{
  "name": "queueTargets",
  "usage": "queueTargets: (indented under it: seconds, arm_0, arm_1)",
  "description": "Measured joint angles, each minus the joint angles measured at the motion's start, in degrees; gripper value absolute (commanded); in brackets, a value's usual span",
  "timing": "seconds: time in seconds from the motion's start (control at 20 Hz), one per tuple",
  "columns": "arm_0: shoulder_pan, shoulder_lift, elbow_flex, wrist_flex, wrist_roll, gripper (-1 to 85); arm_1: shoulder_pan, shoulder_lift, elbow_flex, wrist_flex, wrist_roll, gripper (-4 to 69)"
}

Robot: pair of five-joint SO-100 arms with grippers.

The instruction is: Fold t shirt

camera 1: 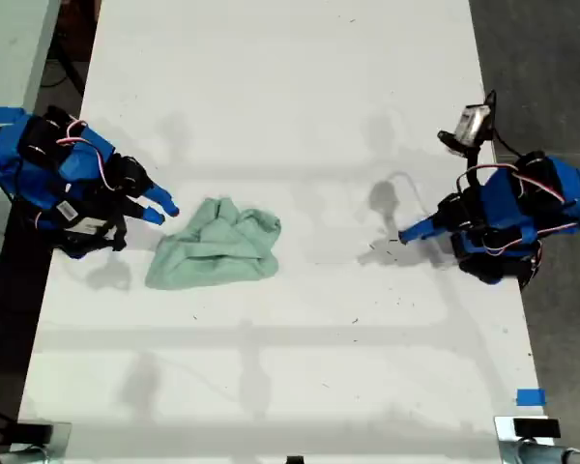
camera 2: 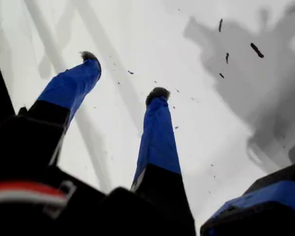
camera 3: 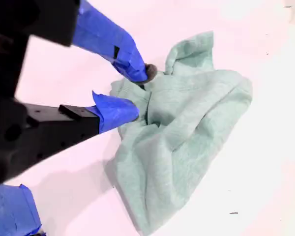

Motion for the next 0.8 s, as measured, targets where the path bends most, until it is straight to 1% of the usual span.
queueTargets:
  seconds: [0.1, 0.15, 0.25, 0.4, 0.45, 0.5, 0.55, 0.6, 0.75, 0.8]
  arm_0:
    - [-0.35, 6.86, 4.22, -1.41, 0.70, 7.9]
    - [-0.62, 10.11, 6.42, -2.29, 1.67, 7.9]
    - [-0.62, 15.29, 10.63, -4.57, 4.48, 7.1]
    - [-0.44, 21.62, 16.96, -9.23, 8.09, 6.5]
    - [-0.53, 23.20, 18.81, -10.72, 9.23, 6.2]
    - [-0.53, 24.87, 20.83, -12.83, 10.81, 5.9]
    - [-0.53, 26.98, 22.94, -14.85, 12.66, 5.5]
    - [-0.97, 30.15, 25.58, -16.70, 14.77, 5.1]
    - [-2.29, 41.84, 34.45, -18.11, 17.84, 5.7]
    - [-2.90, 42.63, 36.04, -19.34, 18.63, 5.2]
  arm_1:
    - [0.09, 8.61, 5.36, 0.00, 0.00, 18.8]
    - [-0.79, 10.81, 7.12, 0.00, 0.00, 20.1]
    - [-1.85, 12.74, 8.26, -0.35, -0.26, 20.1]
    - [-2.64, 14.41, 13.54, -3.34, -0.79, 21.4]
    - [-3.08, 14.59, 16.44, -5.27, -0.79, 19.6]
    - [-3.96, 14.59, 18.63, -7.47, -0.79, 15.3]
    - [-4.57, 14.68, 20.65, -8.70, -0.79, 10.5]
    - [-4.66, 14.94, 22.59, -9.05, -0.79, 7.4]
    - [-4.31, 14.94, 25.58, -8.79, 0.09, 3.0]
    - [-4.13, 15.21, 26.02, -8.70, 0.18, 3.2]
